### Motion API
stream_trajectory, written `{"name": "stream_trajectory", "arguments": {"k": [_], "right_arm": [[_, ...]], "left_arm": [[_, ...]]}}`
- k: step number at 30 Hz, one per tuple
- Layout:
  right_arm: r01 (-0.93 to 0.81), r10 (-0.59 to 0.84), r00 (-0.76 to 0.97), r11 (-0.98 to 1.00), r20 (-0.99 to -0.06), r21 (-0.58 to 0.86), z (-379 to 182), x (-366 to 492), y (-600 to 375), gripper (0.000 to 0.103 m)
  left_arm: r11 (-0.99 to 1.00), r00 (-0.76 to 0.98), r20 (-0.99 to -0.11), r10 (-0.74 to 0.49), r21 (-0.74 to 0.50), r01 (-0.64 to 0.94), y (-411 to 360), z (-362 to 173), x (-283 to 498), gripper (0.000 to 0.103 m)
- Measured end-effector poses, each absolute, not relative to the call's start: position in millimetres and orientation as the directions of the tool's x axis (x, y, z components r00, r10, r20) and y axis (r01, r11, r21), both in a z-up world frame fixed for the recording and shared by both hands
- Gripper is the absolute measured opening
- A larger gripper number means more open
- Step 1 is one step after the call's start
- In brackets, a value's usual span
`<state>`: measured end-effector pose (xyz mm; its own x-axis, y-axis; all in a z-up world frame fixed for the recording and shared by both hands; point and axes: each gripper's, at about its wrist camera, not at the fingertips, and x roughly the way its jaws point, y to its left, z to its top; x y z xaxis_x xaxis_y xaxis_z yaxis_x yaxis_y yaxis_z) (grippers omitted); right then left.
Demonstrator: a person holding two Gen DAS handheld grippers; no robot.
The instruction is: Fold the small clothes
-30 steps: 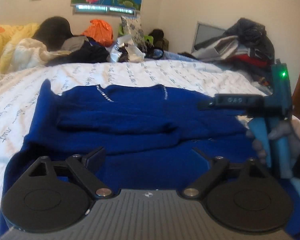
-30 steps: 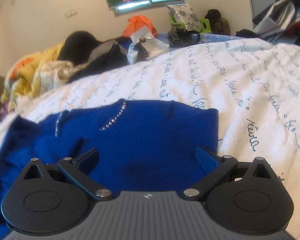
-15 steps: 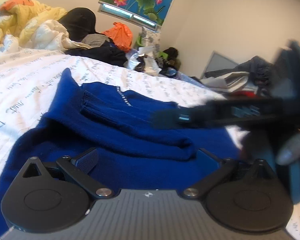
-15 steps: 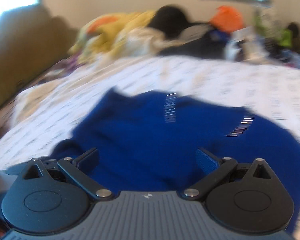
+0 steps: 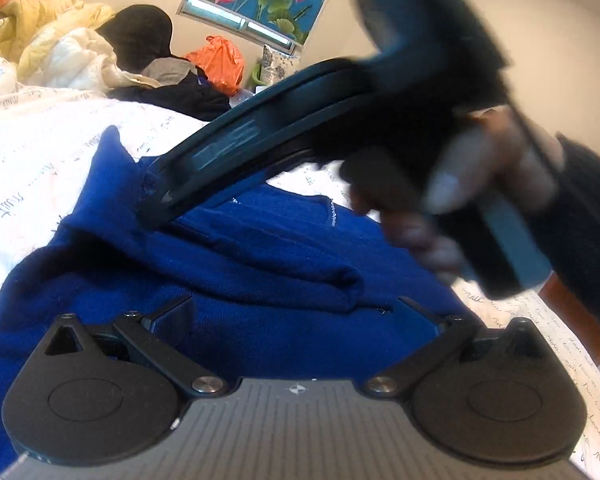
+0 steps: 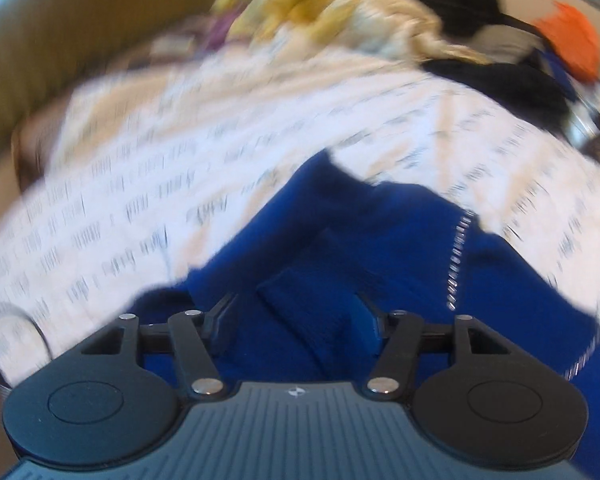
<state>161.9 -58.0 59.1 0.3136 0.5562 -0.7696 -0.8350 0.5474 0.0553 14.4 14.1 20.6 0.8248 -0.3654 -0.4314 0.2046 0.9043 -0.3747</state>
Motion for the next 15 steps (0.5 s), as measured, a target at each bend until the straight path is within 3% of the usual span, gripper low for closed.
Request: {"name": "stream_trajectory", "arguments": {"k": [2,3,4,6,7,11,15], "right_arm": [[-0.849,0.511,0.336,0.528,-0.791,-0.02,48.9,159.1,-41.4,0.06],[-0.857,0.499,0.331,0.513,-0.801,-0.035,45.0,158.0,-35.4,0.051],[-0.86,0.49,0.331,0.508,-0.806,-0.045,41.7,157.1,-31.4,0.034],[-0.853,0.49,0.33,0.52,-0.807,-0.033,34.2,156.3,-31.9,0.012],[-0.848,0.495,0.334,0.53,-0.802,-0.026,32.5,156.9,-35.1,0.007],[-0.803,0.579,0.348,0.59,-0.737,0.085,50.8,162.8,-65.8,0.005],[-0.707,0.709,0.406,0.644,-0.577,0.293,78.5,165.4,-141.7,0.005]], "left_arm": [[0.902,0.821,-0.439,-0.366,-0.383,0.198,14.9,19.4,15.4,0.103],[0.902,0.819,-0.441,-0.366,-0.387,0.194,15.4,18.8,15.9,0.103],[0.901,0.818,-0.443,-0.366,-0.39,0.192,15.9,18.8,16.4,0.103],[0.9,0.817,-0.447,-0.365,-0.395,0.187,16.3,18.0,17.5,0.103],[0.9,0.816,-0.448,-0.365,-0.396,0.185,15.3,19.1,18.0,0.103],[0.899,0.815,-0.452,-0.364,-0.398,0.181,15.9,20.2,21.0,0.103],[0.9,0.815,-0.451,-0.362,-0.396,0.181,16.1,19.7,18.1,0.103]]}}
